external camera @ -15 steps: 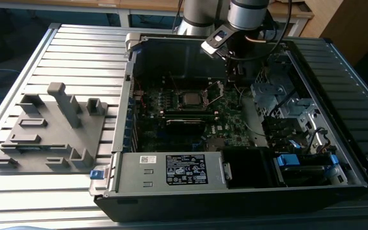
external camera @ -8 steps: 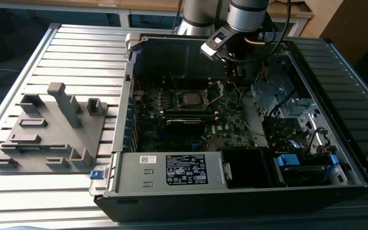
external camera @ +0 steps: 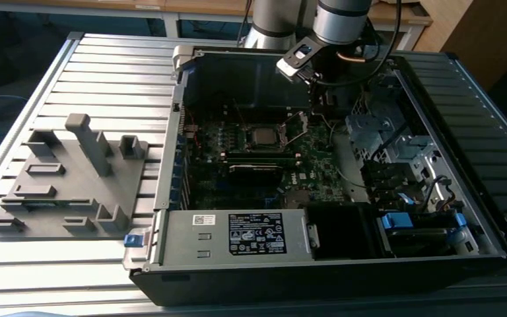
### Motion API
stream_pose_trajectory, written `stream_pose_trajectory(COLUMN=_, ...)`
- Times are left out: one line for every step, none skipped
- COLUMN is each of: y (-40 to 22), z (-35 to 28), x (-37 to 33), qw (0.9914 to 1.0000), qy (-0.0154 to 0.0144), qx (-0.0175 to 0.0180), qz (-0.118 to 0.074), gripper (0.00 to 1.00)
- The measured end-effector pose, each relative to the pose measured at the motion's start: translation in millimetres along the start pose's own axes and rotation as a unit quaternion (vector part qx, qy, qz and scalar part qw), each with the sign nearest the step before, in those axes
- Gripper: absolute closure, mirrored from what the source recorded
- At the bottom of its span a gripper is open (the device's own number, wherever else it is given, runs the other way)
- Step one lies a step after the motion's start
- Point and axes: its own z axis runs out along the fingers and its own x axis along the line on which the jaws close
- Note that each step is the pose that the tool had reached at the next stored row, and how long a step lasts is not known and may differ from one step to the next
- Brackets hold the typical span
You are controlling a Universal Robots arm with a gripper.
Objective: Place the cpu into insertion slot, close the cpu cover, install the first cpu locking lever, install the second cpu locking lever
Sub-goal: 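Close the cpu cover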
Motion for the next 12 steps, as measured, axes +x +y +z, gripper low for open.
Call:
stream_pose_trajectory(y=0.0, z=0.0, x=0.0, qw=1.00000, qy=0.0000, qx=0.0002, qz=0.000, gripper=0.90)
stream_pose_trajectory(y=0.1, z=0.0, x=0.0, qw=1.00000, qy=0.0000, qx=0.0004, qz=0.000, gripper=0.90)
stream_pose_trajectory(y=0.0, z=0.0, x=0.0, qw=1.00000, qy=0.0001, qx=0.0006, qz=0.000, gripper=0.90)
stream_pose_trajectory(y=0.1, z=0.0, x=0.0, qw=1.00000, qy=0.0000, qx=0.0008, qz=0.000, gripper=0.90)
stream_pose_trajectory(y=-0.1, z=0.1, x=0.0, qw=1.00000, qy=0.0001, qx=0.0008, qz=0.000, gripper=0.90)
stream_pose_trajectory(y=-0.9, z=0.1, x=0.0, qw=1.00000, qy=0.0001, qx=0.0008, qz=0.000, gripper=0.90)
stream_pose_trajectory(y=-2.4, z=0.1, x=0.0, qw=1.00000, qy=0.0001, qx=0.0007, qz=0.000, gripper=0.90)
stream_pose_trajectory(y=-4.2, z=0.0, x=0.0, qw=1.00000, qy=0.0001, qx=0.0005, qz=0.000, gripper=0.90)
stream_pose_trajectory(y=-6.2, z=0.0, x=-0.1, qw=1.00000, qy=0.0001, qx=0.0001, qz=0.000, gripper=0.90)
stream_pose_trajectory(y=-8.6, z=-0.1, x=-0.1, qw=1.00000, qy=0.0001, qx=-0.0006, qz=0.000, gripper=0.90)
stream_pose_trajectory(y=-11.9, z=-0.1, x=-0.2, qw=1.00000, qy=0.0001, qx=-0.0018, qz=0.000, gripper=0.90)
stream_pose_trajectory(y=-15.2, z=-0.2, x=-0.3, qw=0.99999, qy=0.0001, qx=-0.0032, qz=0.000, gripper=0.90)
